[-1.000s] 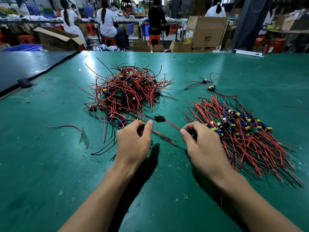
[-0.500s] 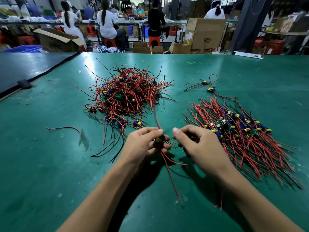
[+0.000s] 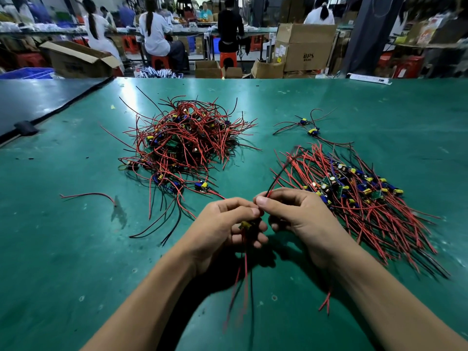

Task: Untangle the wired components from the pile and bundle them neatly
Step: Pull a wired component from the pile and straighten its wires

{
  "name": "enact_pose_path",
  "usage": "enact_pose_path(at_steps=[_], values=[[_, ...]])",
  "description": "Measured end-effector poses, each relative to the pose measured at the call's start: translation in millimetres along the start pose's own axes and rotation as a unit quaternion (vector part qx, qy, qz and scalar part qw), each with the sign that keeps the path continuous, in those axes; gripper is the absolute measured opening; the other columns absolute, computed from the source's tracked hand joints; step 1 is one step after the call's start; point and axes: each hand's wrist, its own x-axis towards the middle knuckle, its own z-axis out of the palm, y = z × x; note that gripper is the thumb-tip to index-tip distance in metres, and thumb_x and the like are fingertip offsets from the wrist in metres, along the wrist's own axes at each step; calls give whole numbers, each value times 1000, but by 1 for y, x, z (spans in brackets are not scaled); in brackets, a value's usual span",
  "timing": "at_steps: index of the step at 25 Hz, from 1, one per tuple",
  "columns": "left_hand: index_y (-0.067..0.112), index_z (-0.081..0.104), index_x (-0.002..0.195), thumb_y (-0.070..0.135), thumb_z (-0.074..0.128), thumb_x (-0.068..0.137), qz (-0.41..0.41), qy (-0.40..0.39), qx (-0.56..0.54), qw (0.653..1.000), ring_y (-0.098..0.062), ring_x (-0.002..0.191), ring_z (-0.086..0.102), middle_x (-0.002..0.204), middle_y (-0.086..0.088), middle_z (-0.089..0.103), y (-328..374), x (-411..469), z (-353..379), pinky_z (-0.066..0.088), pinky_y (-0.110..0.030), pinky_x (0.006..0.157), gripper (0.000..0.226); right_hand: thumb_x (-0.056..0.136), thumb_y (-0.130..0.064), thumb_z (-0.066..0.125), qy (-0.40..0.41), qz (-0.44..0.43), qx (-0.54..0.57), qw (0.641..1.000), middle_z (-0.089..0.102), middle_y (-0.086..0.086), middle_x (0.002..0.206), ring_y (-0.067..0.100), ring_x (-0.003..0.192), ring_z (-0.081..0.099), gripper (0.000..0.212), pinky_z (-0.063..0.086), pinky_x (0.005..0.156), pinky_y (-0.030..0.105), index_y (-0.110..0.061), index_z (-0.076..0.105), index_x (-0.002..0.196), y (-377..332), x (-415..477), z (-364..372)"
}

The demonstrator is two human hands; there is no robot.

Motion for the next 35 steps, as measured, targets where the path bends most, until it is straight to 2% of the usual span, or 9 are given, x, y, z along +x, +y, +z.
enact_pose_path(at_steps=[4,6,10,12,14,18,22,28,35], values=[[10,71,77,-1,61,87,20,35,3,999,-32,65,69,79,-23,70,-4,5,0,59,-34,60,18,79,-23,80,65,-16,-21,998,63,-1,64,10,49,51,14,44,48,18,-11,73,76,3,3,-1],[4,70,83,1,63,88,29,40,45,998,-34,68,70,82,-25,70,-7,4,1,60,-35,63,9,84,-22,78,64,-36,-70,995,61,-2,61,8,50,52,17,45,47,21,-11,71,74,5,2,1],[-2,71,86,5,64,89,47,50,65,996,-30,62,69,76,-21,69,-9,3,3,59,-33,58,11,86,-21,78,53,-69,-105,991,70,-4,72,4,60,60,11,51,59,20,-13,75,80,12,0,4],[2,71,80,4,64,88,44,54,60,996,-28,56,66,69,-18,66,-8,1,2,56,-29,54,11,86,-24,77,19,-19,-52,998,74,5,83,11,66,66,13,56,61,27,-13,78,92,12,0,4],[3,70,77,4,65,87,37,49,63,996,-27,53,62,66,-19,64,-6,0,3,52,-28,53,11,87,-27,76,-8,25,-16,1000,71,5,73,11,52,61,19,50,50,22,-9,78,95,12,0,4],[6,63,70,6,65,87,40,55,86,994,-21,45,51,59,-15,59,-6,3,7,41,-23,46,18,87,-30,74,71,20,-15,997,44,0,47,10,38,32,24,26,39,15,-7,74,88,15,6,6],[10,62,67,7,64,88,37,34,103,993,-20,44,50,59,-12,60,-4,2,8,38,-23,47,21,94,-22,66,139,-9,83,987,48,-5,51,6,37,33,24,26,36,16,-1,66,84,8,11,7],[7,64,70,6,65,87,53,14,114,992,-21,46,49,59,-11,60,-7,1,7,40,-23,46,17,98,-33,58,143,117,268,946,41,-3,57,3,34,29,36,22,30,15,-6,61,74,1,10,8],[13,73,74,11,63,91,71,39,97,992,-21,43,56,56,-14,58,-11,0,5,44,-23,45,20,79,-36,73,36,36,89,995,54,-1,55,5,38,33,29,26,34,16,-8,74,82,16,0,19]])
